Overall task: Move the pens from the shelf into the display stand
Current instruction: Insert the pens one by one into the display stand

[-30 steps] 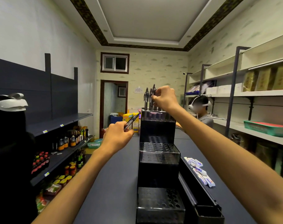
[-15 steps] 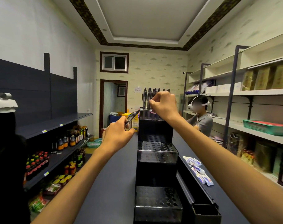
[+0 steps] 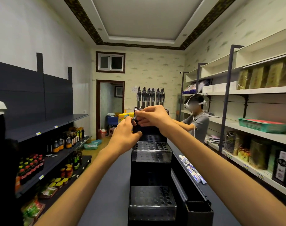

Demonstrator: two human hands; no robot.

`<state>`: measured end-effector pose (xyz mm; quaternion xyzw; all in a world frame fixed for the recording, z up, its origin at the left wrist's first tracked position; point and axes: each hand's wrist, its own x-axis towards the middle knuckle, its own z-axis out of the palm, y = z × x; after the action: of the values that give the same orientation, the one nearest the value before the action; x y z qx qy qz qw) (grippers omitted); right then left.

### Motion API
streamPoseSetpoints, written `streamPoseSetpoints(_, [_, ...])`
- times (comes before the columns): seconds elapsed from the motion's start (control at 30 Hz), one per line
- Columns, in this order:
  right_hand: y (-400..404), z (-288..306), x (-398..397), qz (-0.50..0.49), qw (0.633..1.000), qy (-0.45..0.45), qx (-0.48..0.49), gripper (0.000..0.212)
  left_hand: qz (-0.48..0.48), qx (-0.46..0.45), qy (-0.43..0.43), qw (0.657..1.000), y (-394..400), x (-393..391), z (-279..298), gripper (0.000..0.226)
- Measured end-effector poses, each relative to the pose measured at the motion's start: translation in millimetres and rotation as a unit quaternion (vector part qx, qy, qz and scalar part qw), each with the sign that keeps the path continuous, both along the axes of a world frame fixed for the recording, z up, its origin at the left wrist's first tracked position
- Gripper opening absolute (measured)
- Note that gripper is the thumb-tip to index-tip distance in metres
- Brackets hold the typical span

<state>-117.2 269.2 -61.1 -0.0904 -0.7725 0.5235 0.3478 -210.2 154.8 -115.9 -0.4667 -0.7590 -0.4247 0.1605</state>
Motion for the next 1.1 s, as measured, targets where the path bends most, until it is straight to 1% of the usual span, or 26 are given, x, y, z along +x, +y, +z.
streamPoseSetpoints(0.1, [-2.6, 2.0, -2.2, 0.007, 0.999, 0.029, -0.037, 0.013, -0.011, -0.012, 0.023, 1.0, -3.8, 1.7, 3.8, 0.034])
streamPoseSetpoints(0.2, [-2.5, 13.1, -1.4, -0.03, 0.994, 0.085, -0.059, 0.009, 0.004, -0.022, 0.058, 0.998, -12.0, -0.1, 5.8, 0.03])
streamPoseSetpoints(0.23, [0.4, 18.7, -0.5, -0.053, 0.993, 0.097, -0.047, 0.009, 0.008, -0.025, 0.07, 0.997, -15.4, -1.4, 5.0, 0.029])
streamPoseSetpoints(0.33, [11.6, 38.4, 3.6, -0.152, 0.981, 0.098, 0.067, 0.015, 0.019, -0.04, 0.107, 0.993, -25.3, -5.6, 0.3, 0.025])
streamPoseSetpoints(0.47, [19.0, 66.0, 8.9, -0.204, 0.961, 0.125, 0.141, 0.018, 0.033, -0.053, 0.124, 0.99, -35.8, -10.6, -2.5, 0.025])
streamPoseSetpoints(0.57, [24.5, 78.2, 6.5, -0.249, 0.941, 0.117, 0.194, 0.022, 0.036, -0.062, 0.125, 0.99, -41.7, -12.3, -3.0, 0.028])
streamPoseSetpoints(0.63, [29.0, 79.2, 3.3, -0.258, 0.937, 0.104, 0.213, 0.024, 0.035, -0.064, 0.13, 0.989, -44.3, -12.5, -2.6, 0.03])
streamPoseSetpoints(0.87, [34.0, 72.6, -6.0, -0.25, 0.936, 0.072, 0.236, 0.025, 0.041, -0.087, 0.154, 0.983, -47.5, -13.5, -2.8, 0.036])
streamPoseSetpoints(0.97, [32.9, 71.7, -10.1, -0.249, 0.936, 0.055, 0.244, 0.026, 0.039, -0.089, 0.155, 0.983, -48.3, -14.3, -3.2, 0.036])
streamPoseSetpoints(1.1, [32.4, 74.5, -14.2, -0.26, 0.928, 0.033, 0.263, 0.022, 0.039, -0.089, 0.156, 0.983, -50.4, -16.0, -4.6, 0.034])
